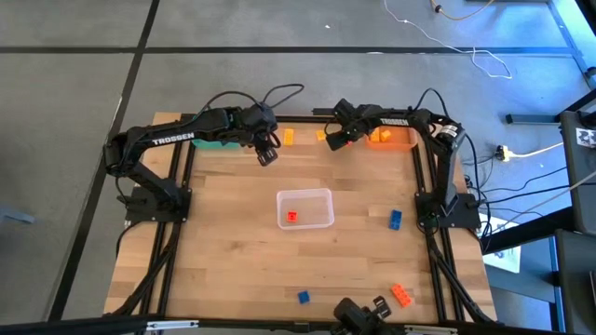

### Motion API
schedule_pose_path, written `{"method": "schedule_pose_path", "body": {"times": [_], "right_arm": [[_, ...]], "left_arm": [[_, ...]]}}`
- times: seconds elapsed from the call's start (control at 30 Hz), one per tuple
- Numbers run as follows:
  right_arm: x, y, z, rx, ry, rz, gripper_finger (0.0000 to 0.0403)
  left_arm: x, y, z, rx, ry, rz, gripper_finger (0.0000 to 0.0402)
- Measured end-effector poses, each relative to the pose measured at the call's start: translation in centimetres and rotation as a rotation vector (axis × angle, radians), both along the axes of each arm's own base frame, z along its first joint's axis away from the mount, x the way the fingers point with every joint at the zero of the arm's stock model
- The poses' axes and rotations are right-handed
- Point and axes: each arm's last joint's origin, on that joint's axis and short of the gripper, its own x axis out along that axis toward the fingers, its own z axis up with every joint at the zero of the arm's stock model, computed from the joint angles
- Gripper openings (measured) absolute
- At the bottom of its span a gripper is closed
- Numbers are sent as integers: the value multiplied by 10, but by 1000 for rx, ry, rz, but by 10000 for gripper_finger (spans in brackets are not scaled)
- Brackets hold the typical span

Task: Sort & place blocks by color
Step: Put the top right orange game piece into the transparent bin

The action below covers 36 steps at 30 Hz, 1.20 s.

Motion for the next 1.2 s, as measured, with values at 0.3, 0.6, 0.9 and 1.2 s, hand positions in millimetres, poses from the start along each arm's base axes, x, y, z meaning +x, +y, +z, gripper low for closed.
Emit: {"method": "schedule_pose_path", "body": {"times": [0.3,0.6,0.9,1.2], "right_arm": [[17,0,44,14,89,224,140],[48,42,102,182,51,635,140],[76,119,128,328,-43,1116,140],[89,172,100,279,-16,1461,140]], "left_arm": [[-1,0,-1,-5,11,0,165],[-7,0,-4,-29,72,8,165],[-16,6,-7,-57,134,39,165],[-22,17,-8,-88,127,69,165]]}}
